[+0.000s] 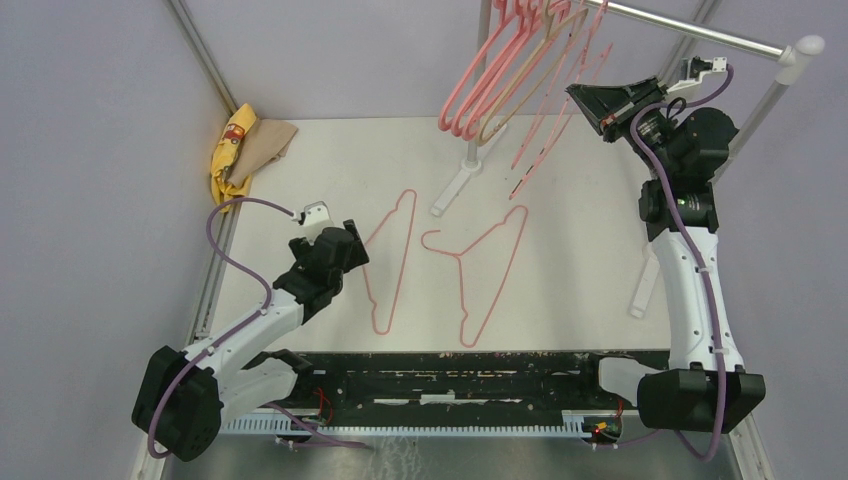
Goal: Organize the hangers
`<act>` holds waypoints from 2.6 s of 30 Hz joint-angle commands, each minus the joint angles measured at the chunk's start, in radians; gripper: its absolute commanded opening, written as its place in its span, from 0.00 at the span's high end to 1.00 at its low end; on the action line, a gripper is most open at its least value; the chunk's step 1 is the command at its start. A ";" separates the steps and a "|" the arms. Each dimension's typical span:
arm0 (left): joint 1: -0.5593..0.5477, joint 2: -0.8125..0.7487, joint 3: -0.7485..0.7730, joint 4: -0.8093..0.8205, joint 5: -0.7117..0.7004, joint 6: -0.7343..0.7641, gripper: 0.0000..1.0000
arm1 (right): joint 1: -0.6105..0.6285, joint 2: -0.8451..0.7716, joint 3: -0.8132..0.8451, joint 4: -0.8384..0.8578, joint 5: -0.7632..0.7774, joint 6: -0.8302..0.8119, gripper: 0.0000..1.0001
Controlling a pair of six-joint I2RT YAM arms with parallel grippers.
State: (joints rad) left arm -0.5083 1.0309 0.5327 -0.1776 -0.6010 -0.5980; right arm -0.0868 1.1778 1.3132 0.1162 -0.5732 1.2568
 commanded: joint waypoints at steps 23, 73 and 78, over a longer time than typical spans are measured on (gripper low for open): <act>-0.003 0.063 0.006 0.077 -0.048 0.063 0.01 | 0.007 0.145 0.130 0.158 0.066 0.006 0.99; -0.003 0.117 0.014 0.073 -0.035 0.036 0.01 | 0.185 -0.390 -0.311 -0.472 0.299 -0.567 0.28; -0.002 0.111 0.011 0.064 -0.022 0.021 0.01 | 0.384 -0.342 -0.384 -0.548 0.395 -0.630 0.39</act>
State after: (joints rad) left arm -0.5083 1.1496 0.5320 -0.1467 -0.6201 -0.5972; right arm 0.1719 0.7891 0.9638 -0.3382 -0.2676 0.7254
